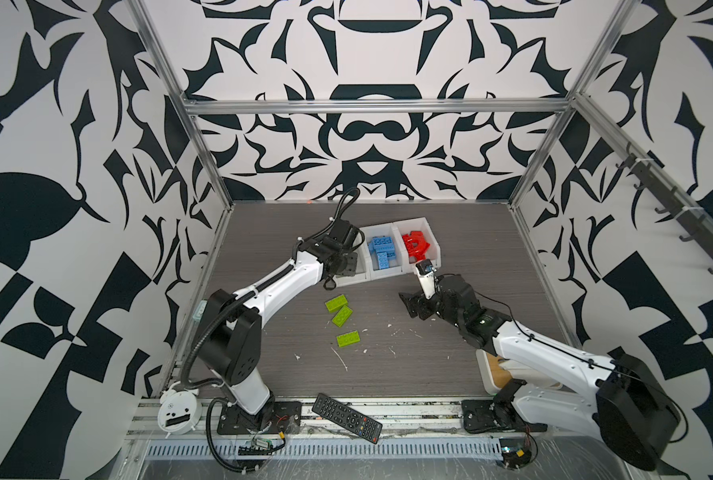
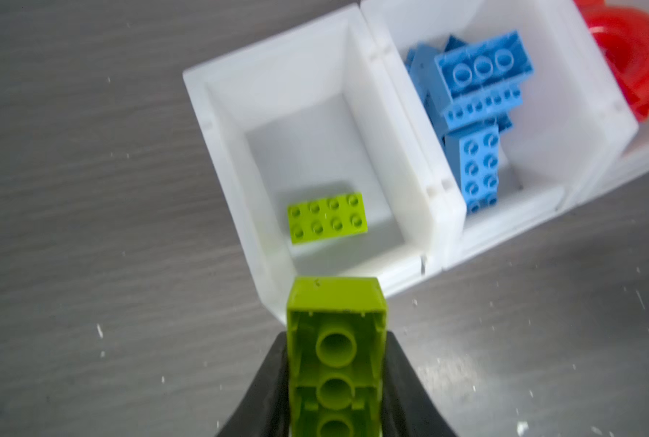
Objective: Sort the legos into containers by color
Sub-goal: 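Lift the lime-green brick and drop it into the green compartment with the left gripper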
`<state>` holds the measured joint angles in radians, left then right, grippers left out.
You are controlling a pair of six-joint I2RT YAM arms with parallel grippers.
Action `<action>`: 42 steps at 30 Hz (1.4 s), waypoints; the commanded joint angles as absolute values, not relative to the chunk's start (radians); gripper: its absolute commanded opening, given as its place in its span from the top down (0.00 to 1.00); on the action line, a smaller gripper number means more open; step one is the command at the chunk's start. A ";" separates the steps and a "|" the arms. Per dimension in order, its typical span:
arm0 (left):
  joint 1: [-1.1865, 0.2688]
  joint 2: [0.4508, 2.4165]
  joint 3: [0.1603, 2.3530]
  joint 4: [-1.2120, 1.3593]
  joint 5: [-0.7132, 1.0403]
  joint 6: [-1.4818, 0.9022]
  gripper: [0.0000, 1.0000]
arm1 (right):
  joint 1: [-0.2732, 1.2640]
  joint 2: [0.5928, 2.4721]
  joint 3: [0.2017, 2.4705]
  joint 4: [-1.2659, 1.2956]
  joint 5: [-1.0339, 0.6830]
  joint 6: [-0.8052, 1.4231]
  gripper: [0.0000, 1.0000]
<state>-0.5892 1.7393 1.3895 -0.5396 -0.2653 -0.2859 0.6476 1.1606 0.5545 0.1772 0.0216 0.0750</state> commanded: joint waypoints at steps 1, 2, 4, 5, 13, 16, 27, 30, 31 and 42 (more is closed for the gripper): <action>-0.576 1.828 1.491 -0.541 -0.266 -0.180 0.79 | 0.645 1.156 0.597 0.196 -0.009 0.066 0.14; -0.569 1.857 1.518 -0.541 -0.267 -0.170 0.79 | 0.645 1.155 0.597 0.195 -0.012 0.068 0.14; -0.549 1.903 1.556 -0.539 -0.252 -0.160 0.79 | 0.644 1.156 0.598 0.195 -0.015 0.068 0.14; -0.537 1.926 1.573 -0.531 -0.237 -0.155 0.79 | 0.644 1.158 0.598 0.194 -0.015 0.069 0.15; -0.511 2.049 1.688 -0.569 -0.220 -0.138 0.75 | 0.644 1.162 0.599 0.195 -0.010 0.069 0.14; -0.508 2.058 1.701 -0.582 -0.218 -0.139 0.53 | 0.645 1.154 0.597 0.191 -0.002 0.066 0.14; -0.519 1.856 1.566 -0.616 -0.080 -0.122 0.21 | 0.645 1.128 0.597 0.179 0.021 0.066 0.14; -0.554 1.735 1.412 -0.619 -0.069 -0.106 0.21 | 0.645 1.111 0.589 0.178 0.039 0.063 0.14; -0.566 1.702 1.369 -0.628 -0.067 -0.099 0.21 | 0.644 1.108 0.586 0.179 0.041 0.061 0.14; -0.765 1.413 0.992 -0.662 0.009 -0.131 0.21 | 0.645 1.115 0.561 0.231 0.065 0.063 0.14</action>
